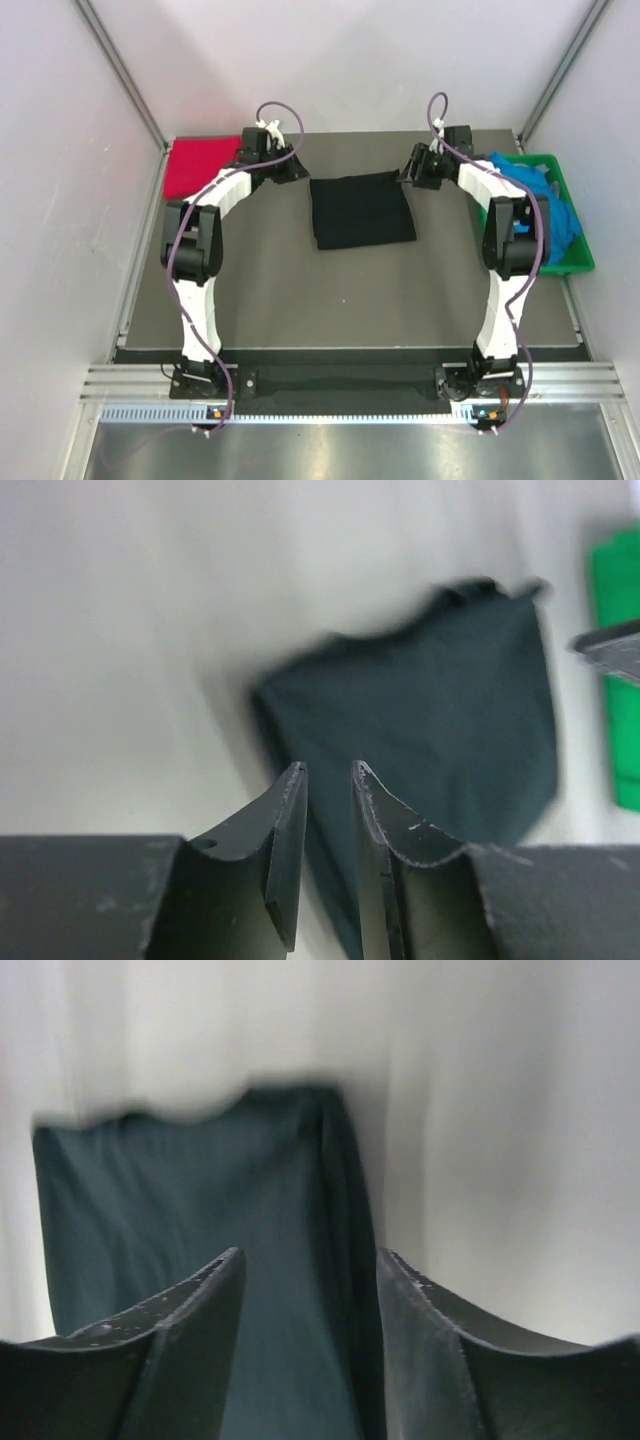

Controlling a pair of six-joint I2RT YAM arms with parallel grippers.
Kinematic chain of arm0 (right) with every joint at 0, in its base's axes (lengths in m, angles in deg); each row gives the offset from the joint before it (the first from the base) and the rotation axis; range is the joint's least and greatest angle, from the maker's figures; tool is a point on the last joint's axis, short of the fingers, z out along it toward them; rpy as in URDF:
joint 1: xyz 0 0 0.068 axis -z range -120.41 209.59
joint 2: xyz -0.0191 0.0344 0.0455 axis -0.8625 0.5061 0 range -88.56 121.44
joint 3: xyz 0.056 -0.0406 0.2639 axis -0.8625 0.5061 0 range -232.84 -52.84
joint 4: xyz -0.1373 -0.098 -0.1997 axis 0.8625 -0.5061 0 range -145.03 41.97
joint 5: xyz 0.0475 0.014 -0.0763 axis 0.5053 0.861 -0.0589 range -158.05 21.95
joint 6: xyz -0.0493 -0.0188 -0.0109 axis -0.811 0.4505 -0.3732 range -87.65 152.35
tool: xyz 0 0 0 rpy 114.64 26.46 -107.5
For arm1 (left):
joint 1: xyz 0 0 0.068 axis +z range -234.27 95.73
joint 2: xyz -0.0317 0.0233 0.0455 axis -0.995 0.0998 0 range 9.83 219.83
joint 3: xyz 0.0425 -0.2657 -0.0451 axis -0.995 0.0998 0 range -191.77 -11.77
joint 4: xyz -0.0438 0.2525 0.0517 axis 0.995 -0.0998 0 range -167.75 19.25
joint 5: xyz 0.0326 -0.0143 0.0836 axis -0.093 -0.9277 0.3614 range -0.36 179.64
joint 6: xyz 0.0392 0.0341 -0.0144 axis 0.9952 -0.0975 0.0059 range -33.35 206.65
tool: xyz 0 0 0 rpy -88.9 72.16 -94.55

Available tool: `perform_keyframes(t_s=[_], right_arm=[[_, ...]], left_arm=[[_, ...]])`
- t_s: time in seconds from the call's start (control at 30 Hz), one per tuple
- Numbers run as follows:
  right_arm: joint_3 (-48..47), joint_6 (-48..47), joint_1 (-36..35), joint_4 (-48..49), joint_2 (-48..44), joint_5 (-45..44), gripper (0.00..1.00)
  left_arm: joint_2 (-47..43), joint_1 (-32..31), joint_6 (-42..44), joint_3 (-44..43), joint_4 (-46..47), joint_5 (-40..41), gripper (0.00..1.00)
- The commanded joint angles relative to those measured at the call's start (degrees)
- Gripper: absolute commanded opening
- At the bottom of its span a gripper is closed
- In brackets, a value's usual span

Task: Fold and stack the t-shirts
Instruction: Fold the tshirt

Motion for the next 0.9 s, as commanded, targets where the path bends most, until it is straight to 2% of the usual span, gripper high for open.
perform_keyframes(t_s=[0.0,0.13,0.3,0.47,0.57,0.7,0.77,0.87], right_arm=[[3.9,-7.3,0.3,-2.9,-7.6,5.1,0.57],[7.6,-12.2,0.3,-6.4,-9.5,7.2,0.61],[14.6,-13.2,0.3,-6.5,-11.9,5.7,0.62],[24.3,-10.5,0.3,-1.4,-14.7,6.0,0.55],[29.3,-9.4,0.3,0.9,-17.6,4.8,0.46],[32.0,-7.3,0.3,1.0,-20.2,3.9,0.28],[31.5,-7.0,0.3,-0.4,-21.6,4.0,0.28],[29.4,-6.7,0.3,-1.4,-23.7,3.0,0.41]], left_arm=[[-8.2,-1.5,-0.1,6.1,2.3,-7.0,0.29],[-11.3,-4.5,-0.2,13.0,1.8,-9.2,0.28],[-15.4,-8.6,2.4,21.5,1.5,-6.3,0.28],[-13.4,-10.6,3.0,26.5,0.4,-3.8,0.24],[-12.6,-10.6,4.1,26.9,-5.0,2.4,0.23],[-13.3,-10.6,3.9,24.8,-9.0,7.7,0.23],[-14.8,-10.6,4.0,21.3,-10.0,7.9,0.23],[-15.0,-10.5,4.2,15.2,-10.6,7.3,0.26]])
